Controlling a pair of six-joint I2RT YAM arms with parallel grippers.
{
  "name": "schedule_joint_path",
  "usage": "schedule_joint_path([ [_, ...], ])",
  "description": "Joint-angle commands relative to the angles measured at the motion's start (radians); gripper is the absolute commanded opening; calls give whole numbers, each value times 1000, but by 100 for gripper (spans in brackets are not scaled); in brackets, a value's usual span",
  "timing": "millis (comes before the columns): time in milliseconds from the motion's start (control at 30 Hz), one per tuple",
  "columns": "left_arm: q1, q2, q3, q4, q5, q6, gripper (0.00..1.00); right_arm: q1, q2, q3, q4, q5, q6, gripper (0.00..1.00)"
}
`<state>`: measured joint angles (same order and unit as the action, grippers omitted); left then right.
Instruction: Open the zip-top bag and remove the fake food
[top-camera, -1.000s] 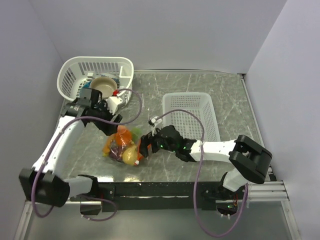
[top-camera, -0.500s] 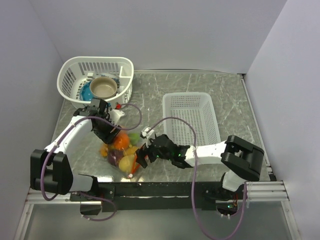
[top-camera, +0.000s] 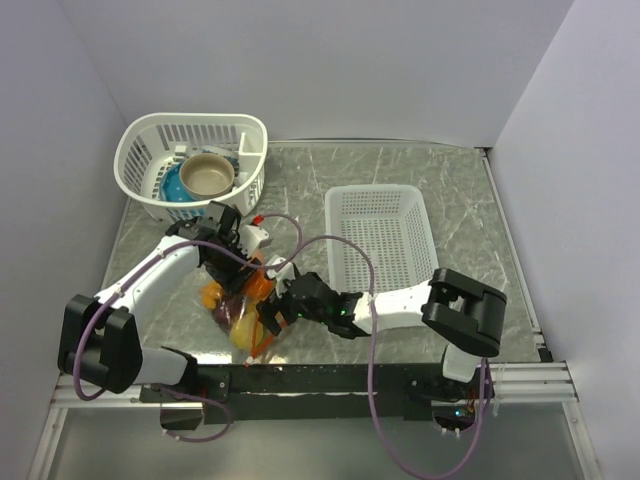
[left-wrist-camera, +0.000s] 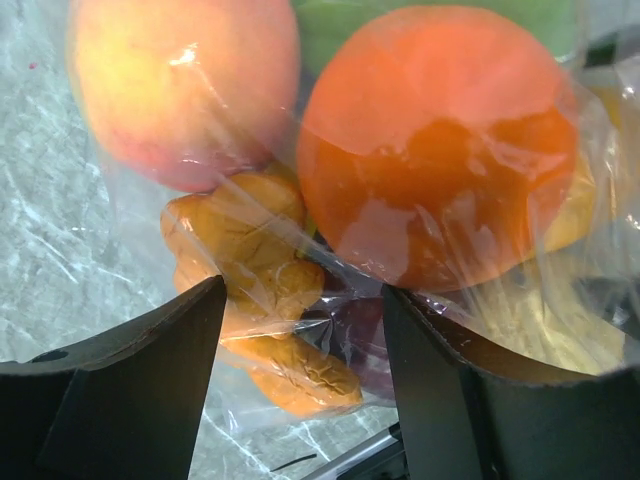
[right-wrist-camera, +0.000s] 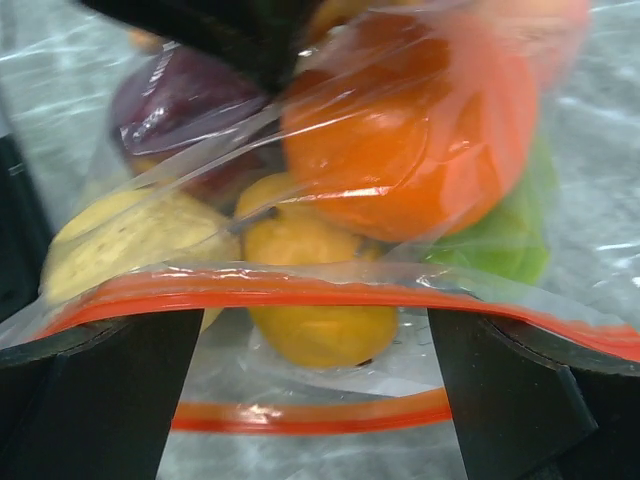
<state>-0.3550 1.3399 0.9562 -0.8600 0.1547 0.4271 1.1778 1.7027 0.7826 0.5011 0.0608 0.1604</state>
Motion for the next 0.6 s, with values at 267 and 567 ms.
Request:
schedule_joint_path([
  [267, -12, -34, -13, -28, 11, 10, 68, -7, 184, 119, -78, 17, -7, 100],
  [567, 20, -71, 42, -50, -38, 24, 67, -4, 68, -17, 2, -3, 2, 47],
])
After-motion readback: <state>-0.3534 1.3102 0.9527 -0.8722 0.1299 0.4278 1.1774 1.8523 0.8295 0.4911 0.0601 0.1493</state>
